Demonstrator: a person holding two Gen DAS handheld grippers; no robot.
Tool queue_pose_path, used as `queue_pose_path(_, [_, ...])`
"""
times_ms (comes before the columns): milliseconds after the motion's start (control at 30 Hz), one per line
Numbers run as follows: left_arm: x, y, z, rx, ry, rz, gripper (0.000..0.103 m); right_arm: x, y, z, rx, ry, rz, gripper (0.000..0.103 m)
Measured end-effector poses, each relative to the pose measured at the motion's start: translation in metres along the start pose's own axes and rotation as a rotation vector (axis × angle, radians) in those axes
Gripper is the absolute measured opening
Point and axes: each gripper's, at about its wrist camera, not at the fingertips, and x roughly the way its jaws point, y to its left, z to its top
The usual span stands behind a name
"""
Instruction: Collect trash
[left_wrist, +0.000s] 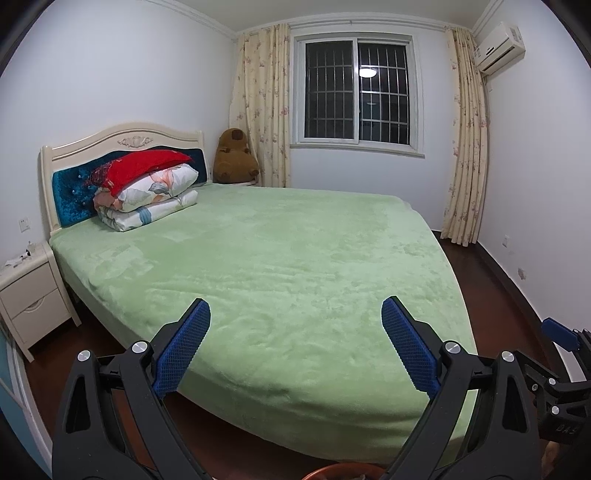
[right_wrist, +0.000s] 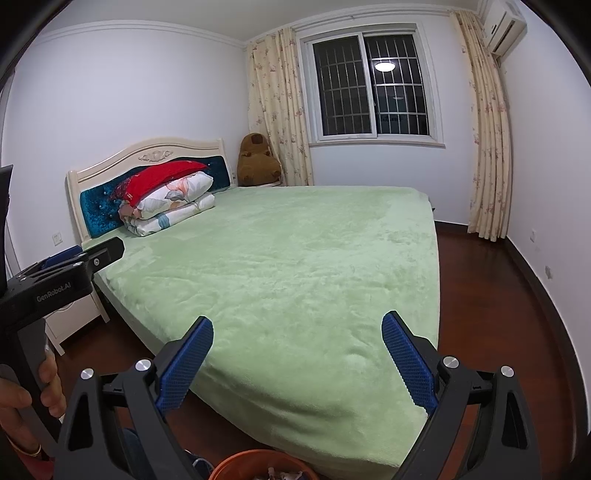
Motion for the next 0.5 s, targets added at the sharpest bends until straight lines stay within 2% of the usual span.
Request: queue_pose_path(500, [0.0023,-0.0004,-0.0008,-0.005,0.017,0.001,0.092,0.0033,-0.0002,-0.0011,0.006,0.010,0.002,0.091])
